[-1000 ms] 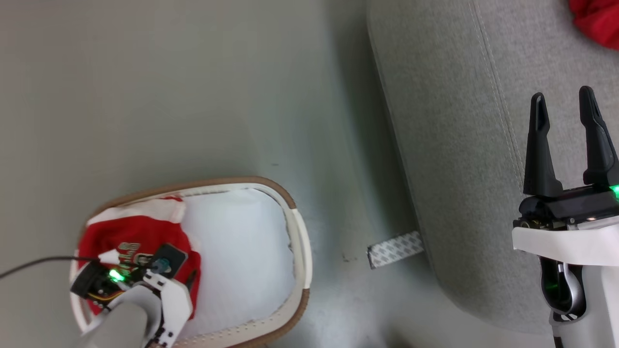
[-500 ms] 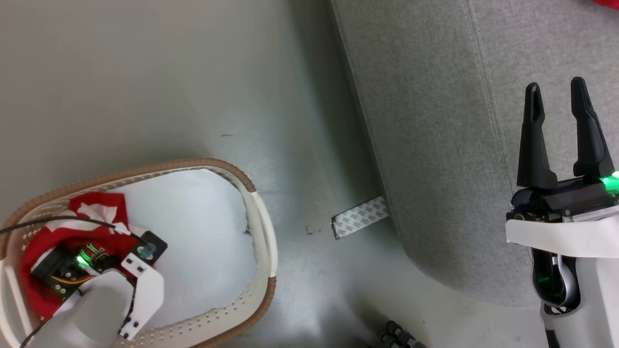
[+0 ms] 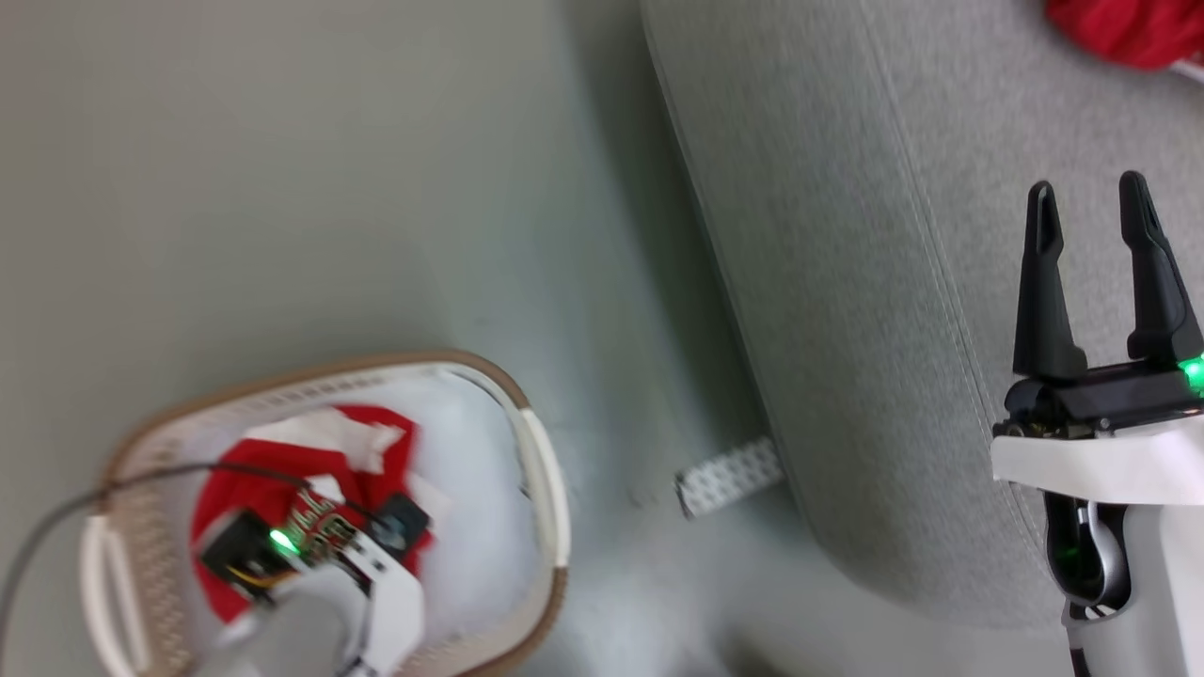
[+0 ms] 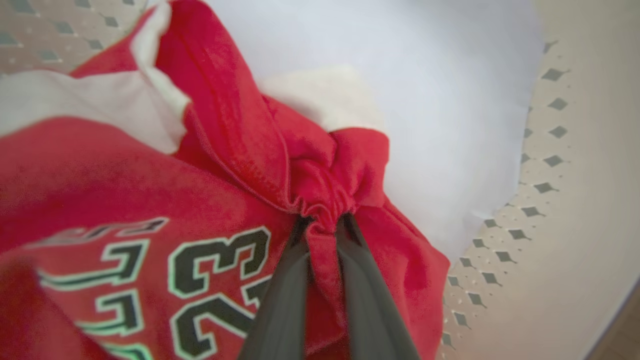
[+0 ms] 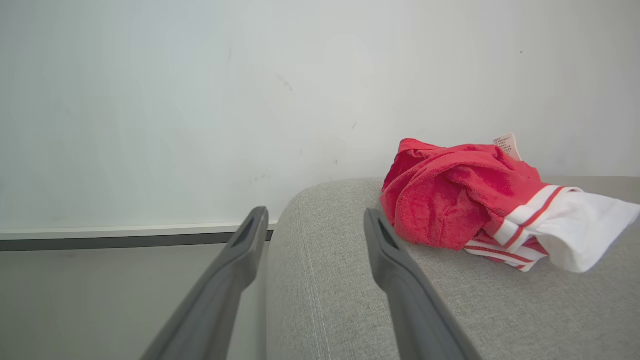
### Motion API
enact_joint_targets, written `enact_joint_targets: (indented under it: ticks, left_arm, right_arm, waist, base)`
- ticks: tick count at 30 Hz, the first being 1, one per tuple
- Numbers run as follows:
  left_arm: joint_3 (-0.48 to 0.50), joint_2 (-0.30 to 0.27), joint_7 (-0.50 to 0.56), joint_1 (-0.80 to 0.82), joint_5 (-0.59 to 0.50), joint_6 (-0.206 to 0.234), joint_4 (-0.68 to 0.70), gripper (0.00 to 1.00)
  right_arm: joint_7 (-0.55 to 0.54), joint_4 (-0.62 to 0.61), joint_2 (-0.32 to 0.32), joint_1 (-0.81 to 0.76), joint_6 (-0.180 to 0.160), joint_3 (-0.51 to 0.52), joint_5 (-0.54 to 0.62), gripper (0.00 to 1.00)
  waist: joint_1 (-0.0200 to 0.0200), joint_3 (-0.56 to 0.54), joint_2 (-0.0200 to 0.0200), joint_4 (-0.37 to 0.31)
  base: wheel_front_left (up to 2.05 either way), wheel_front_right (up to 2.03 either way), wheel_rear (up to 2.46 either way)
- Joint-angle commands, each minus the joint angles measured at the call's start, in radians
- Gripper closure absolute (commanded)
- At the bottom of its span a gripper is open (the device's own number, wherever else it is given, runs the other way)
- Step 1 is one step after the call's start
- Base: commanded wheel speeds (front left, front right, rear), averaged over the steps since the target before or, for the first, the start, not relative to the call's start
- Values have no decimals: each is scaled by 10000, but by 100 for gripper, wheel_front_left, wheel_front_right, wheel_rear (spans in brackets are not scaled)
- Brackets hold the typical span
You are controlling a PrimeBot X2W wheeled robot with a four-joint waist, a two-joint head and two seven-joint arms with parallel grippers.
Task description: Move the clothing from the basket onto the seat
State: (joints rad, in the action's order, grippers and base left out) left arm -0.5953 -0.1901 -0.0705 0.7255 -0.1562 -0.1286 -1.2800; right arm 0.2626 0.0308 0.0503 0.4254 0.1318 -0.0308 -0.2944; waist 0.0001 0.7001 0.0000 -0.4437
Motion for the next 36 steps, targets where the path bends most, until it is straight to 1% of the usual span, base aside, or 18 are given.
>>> enact_joint_targets:
  ticks: [1,4,8,14,17,20,22,26,31,36]
  left_arm:
    - [-2,119,-139,-231,205,-9,2,100]
    - [95,597,-691,-391,484,-14,24,100]
    - [196,1069,-1365,-647,1040,-21,85,100]
    - [53,1366,-1872,-950,2204,-23,736,100]
    - [-107,1389,-1954,-1106,2805,-10,1418,100]
    - [-73,1386,-1941,-1350,3416,-10,2655,100]
    - [128,1335,-1935,-1582,3786,-4,3519,100]
    - [592,1255,-1938,-1919,4639,-5,4816,100]
    - [856,1044,-1940,-1920,5259,-5,6038,100]
    - [1064,786,-1929,-1561,5405,-2,7112,100]
  right_arm:
    - [28,79,32,-205,-22,23,81,0]
    - [30,191,270,-430,-22,-58,267,0]
    - [28,293,570,-780,-22,-62,360,0]
    - [28,561,957,-1414,-22,-124,377,0]
    - [30,659,1072,-1711,-22,-261,382,0]
    - [28,767,1150,-1974,-22,-350,355,0]
    - [27,851,1146,-2153,-22,-494,270,0]
    - [16,985,1138,-2471,-22,-780,98,0]
    - [16,1130,1110,-2826,-22,-1092,68,0]
    - [16,1196,1029,-3063,-22,-1281,37,0]
  waist:
    - [-1,-1121,0,752]
    - [-1,-2058,0,1225]
    - [-1,-3106,0,1773]
    - [-1,-4428,0,2527]
    - [-1,-4978,0,2801]
    - [-1,-5491,0,3006]
    - [-1,-5793,0,3096]
    - [-1,-6332,0,3214]
    - [-1,-6807,0,3318]
    - [-1,-7022,0,3378]
  base:
    - [0,0,0]
    - [0,0,0]
    - [0,0,0]
    - [0,0,0]
    - [0,0,0]
    - [0,0,0]
    - [0,0,0]
    - [0,0,0]
    - [0,0,0]
    - [0,0,0]
